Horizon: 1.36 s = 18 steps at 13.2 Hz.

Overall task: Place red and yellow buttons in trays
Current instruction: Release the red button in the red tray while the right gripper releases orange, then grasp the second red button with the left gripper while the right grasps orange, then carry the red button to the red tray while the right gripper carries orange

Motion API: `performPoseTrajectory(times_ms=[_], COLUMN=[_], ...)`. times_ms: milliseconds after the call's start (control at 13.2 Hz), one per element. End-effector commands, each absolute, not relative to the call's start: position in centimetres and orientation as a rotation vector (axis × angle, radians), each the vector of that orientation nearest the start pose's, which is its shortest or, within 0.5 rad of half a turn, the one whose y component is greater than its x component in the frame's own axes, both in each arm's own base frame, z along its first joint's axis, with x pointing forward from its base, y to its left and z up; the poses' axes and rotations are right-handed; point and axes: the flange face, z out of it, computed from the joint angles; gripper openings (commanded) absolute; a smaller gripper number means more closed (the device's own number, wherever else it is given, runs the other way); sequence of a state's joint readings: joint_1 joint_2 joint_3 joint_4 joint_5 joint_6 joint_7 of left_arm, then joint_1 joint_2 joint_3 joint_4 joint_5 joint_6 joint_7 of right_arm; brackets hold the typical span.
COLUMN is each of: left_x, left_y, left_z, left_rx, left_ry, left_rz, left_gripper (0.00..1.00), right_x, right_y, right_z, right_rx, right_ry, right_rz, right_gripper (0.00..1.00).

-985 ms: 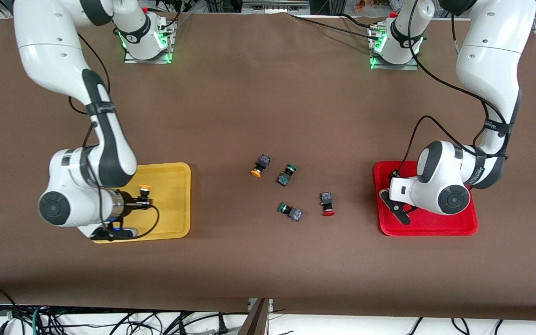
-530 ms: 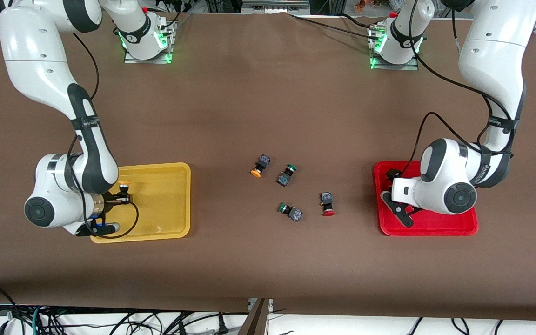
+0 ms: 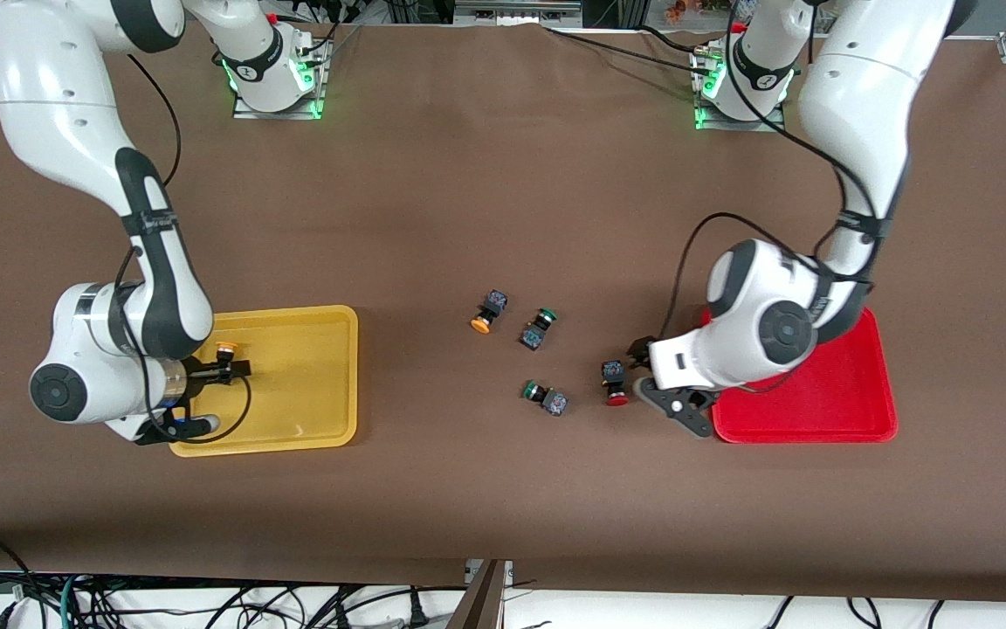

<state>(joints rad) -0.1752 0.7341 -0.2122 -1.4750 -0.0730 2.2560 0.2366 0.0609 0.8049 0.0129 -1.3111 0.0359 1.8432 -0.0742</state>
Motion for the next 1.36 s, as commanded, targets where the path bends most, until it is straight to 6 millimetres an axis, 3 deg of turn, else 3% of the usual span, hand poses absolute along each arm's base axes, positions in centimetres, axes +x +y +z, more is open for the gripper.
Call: performPoseTrajectory(times_ms=[0, 303, 530, 758, 833, 909, 985, 1136, 1288], left_x=[68.2, 66.4, 64.1, 64.2, 64.2, 64.2, 64.3, 64.4, 64.6], left_y=[-25.5, -25.5, -27.0, -27.1, -27.0, -27.0, -26.8, -26.4, -26.1], left_z=[23.7, 20.8, 18.6, 18.4, 18.4, 18.4, 18.4, 18.4, 19.1], left_rx=[-3.313, -3.328, -3.336, -3.34, -3.339, -3.341, -3.342, -3.338, -3.336], left_ry=[0.551, 0.373, 0.264, 0.261, 0.271, 0.268, 0.261, 0.271, 0.277], left_rz=[-0.159, -0.136, -0.118, -0.158, -0.159, -0.158, -0.159, -0.16, -0.165], left_gripper=[1.0, 1.0, 1.0, 1.0, 0.88, 0.47, 0.24, 0.08, 0.07], right_x=[69.6, 67.0, 63.1, 59.6, 58.6, 57.5, 56.5, 55.2, 54.2], right_y=[14.1, 26.3, 36.6, 43.2, 44.9, 46.4, 47.3, 48.3, 48.8], right_z=[25.6, 25.8, 24.8, 22.4, 21.8, 21.4, 20.7, 19.5, 18.7], right_rx=[-3.118, -3.0, -2.928, -2.908, -2.903, -2.906, -2.916, -2.941, -2.958], right_ry=[0.006, 0.451, 0.629, 0.752, 0.765, 0.762, 0.754, 0.728, 0.716], right_rz=[0.446, 0.416, 0.401, 0.355, 0.342, 0.335, 0.341, 0.36, 0.372], right_gripper=[1.0, 1.0, 1.0, 1.0, 1.0, 1.0, 1.0, 1.0, 0.97])
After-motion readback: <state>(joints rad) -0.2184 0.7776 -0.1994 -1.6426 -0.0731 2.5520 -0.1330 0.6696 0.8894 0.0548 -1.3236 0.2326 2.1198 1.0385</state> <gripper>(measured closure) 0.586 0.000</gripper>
